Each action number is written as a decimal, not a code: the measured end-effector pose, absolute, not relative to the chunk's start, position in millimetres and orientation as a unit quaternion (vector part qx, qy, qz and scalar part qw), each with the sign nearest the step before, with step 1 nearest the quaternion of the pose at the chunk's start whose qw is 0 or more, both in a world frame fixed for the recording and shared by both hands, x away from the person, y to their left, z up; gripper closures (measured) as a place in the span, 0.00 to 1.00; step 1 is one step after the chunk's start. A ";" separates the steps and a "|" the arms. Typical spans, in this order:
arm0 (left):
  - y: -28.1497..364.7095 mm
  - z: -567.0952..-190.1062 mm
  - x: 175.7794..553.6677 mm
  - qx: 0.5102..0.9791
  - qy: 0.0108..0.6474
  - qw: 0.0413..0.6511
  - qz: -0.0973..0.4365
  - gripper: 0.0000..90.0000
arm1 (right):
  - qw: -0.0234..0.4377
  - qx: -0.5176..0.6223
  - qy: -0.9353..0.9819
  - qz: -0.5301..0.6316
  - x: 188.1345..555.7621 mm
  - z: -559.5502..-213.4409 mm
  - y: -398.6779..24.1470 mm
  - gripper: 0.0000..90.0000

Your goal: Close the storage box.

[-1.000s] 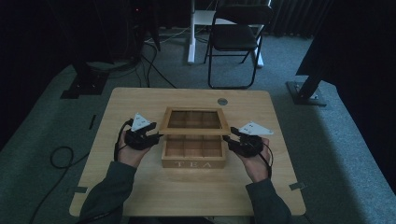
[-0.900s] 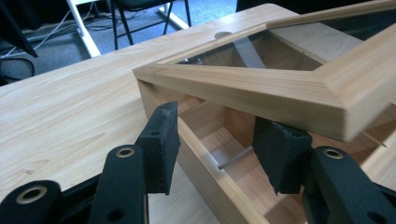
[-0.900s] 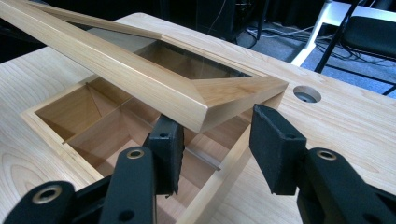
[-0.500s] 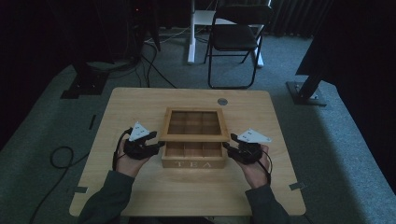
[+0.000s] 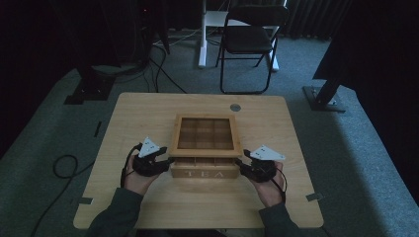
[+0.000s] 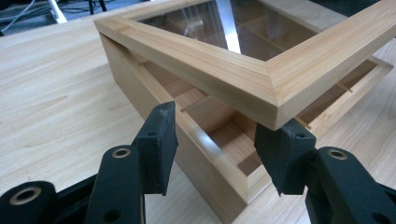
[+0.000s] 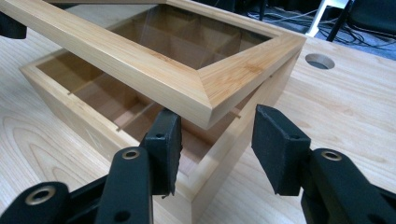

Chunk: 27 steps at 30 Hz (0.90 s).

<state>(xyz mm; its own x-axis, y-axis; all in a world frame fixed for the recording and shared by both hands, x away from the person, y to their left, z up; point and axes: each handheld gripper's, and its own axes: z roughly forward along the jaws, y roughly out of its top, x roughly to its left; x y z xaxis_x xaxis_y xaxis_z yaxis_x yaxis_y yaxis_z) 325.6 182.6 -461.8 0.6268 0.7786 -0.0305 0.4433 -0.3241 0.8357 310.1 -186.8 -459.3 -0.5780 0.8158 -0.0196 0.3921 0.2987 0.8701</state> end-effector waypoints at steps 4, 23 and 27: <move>181.4 -469.4 322.7 0.794 0.389 0.427 0.190 0.54 | 0.230 0.397 0.771 0.441 306.9 -465.8 -187.3 0.55; 180.3 -484.8 313.1 0.798 0.395 0.421 0.172 0.54 | 0.219 0.409 0.777 0.426 298.2 -483.0 -190.9 0.54; 179.3 -487.7 310.6 0.803 0.394 0.412 0.172 0.53 | 0.218 0.411 0.780 0.419 295.9 -485.6 -191.6 0.53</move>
<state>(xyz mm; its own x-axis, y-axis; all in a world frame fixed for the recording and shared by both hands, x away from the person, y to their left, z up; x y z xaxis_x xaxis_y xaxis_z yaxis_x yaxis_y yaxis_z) 310.6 179.3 -487.7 0.6302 0.7749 -0.0482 0.4910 -0.3497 0.7979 295.9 -191.6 -485.6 -0.5672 0.8236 0.0039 0.4575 0.3111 0.8330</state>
